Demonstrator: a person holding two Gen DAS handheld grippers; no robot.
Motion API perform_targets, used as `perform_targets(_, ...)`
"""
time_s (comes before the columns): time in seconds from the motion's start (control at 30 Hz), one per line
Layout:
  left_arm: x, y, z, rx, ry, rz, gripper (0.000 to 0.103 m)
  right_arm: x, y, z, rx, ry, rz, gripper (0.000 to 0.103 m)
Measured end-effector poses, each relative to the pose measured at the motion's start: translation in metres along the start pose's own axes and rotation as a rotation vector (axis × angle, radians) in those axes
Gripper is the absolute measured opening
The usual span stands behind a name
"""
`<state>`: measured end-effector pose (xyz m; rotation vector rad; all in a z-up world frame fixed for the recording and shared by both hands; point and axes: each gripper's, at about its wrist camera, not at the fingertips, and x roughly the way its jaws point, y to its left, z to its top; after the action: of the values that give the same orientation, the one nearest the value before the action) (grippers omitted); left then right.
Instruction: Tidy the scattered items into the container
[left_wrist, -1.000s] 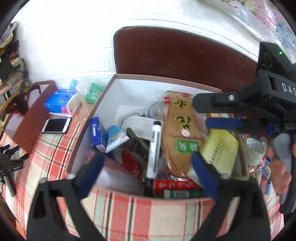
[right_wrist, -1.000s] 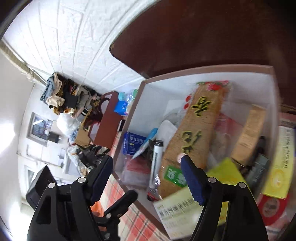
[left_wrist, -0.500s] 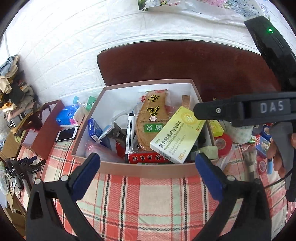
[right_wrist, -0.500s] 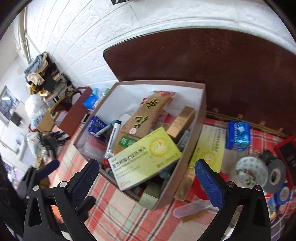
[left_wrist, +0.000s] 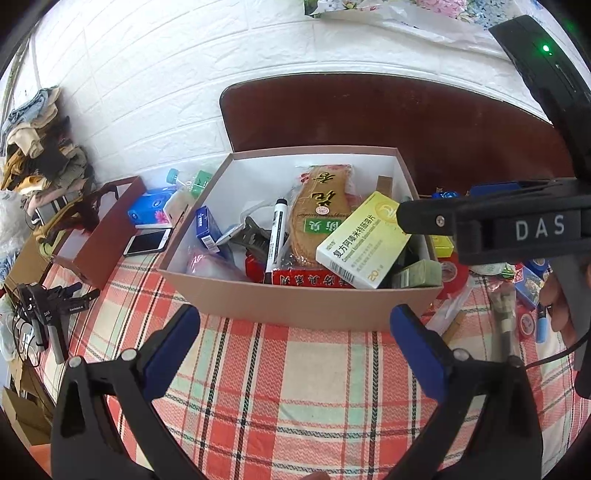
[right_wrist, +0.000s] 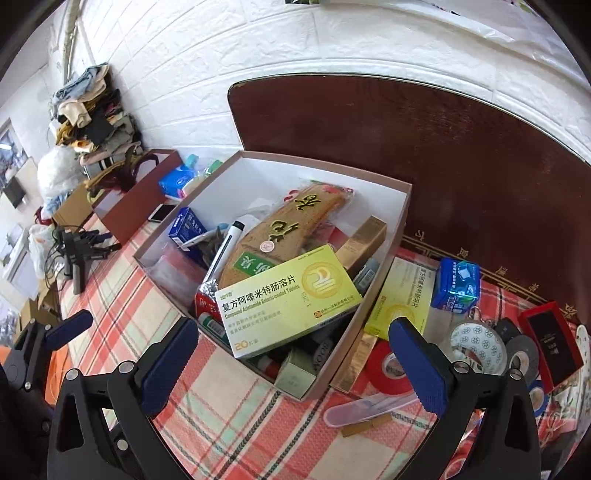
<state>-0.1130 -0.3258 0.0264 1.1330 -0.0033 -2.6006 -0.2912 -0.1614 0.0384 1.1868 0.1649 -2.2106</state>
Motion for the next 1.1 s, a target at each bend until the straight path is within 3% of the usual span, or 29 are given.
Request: perform_targets(1.1, -0.003, -0.001, -0.006, 0.018, 0.003, -0.03, 0.103, 0.001, 0.013, -0.005, -0.038, -0.007, -0.021, 0.103)
